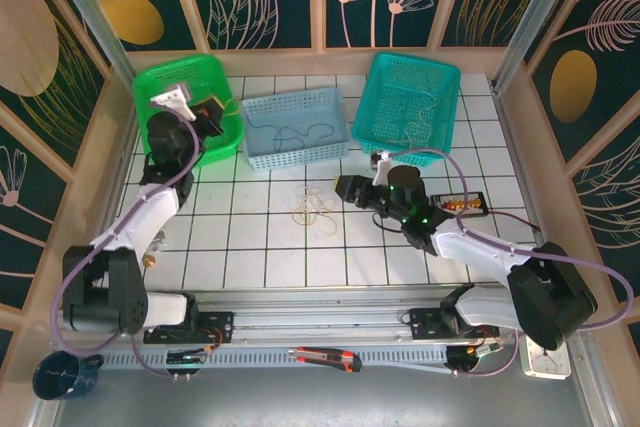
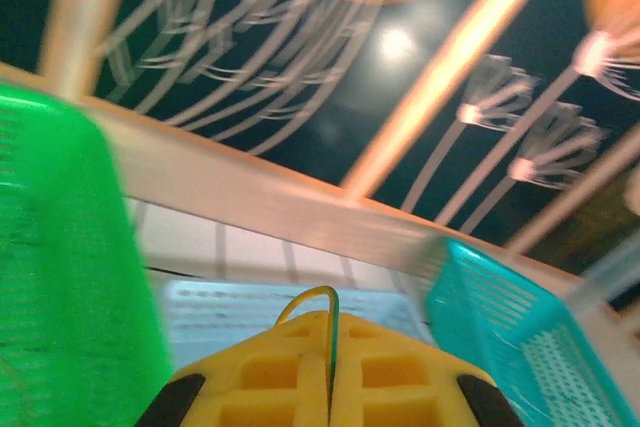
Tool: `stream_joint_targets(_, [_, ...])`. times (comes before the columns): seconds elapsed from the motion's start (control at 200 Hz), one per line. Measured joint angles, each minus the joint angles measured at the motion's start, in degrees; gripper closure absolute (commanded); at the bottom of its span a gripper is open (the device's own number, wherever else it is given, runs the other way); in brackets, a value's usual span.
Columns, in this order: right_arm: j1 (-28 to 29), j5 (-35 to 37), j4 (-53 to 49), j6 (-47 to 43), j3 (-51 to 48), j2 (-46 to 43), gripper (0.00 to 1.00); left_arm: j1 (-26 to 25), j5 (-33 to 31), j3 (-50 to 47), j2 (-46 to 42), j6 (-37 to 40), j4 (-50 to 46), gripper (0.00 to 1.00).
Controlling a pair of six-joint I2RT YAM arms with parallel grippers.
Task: Untangle the cables
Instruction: Place the cable into the container.
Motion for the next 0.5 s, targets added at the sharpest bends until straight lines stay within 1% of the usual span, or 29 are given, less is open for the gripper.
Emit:
stream_joint_targets(0.15, [0.98,1.62,-3.06,-2.1,-1.86,0.0,0.48,6.16,-0.13,3.67,8.07,-0.7,-1.16,1.0])
stream_joint_targets(0.26, [1.66,2.58,-4.92,-3.17,-3.63,0.0,0.48,9.05,-0.11,6.49,13.64,-1.51,-2.71,0.92])
stream_joint_targets(0.32, [1.88,2.93,-5.84,-3.58,-4.37,0.0,0.48,9.97,-0.07,8.72,16.39,-1.66,-3.58,0.81])
stream_joint_targets(0.43, [2.43,3.8,-6.45,-4.24,-5.42,0.0,0.47,10.75,0.09,12.28,19.3,-2.32,-5.2,0.49])
stream_joint_targets(0.5, [2.8,4.13,-6.73,-4.26,-5.73,0.02,0.47,10.95,0.0,14.14,19.74,-2.62,-6.21,0.32])
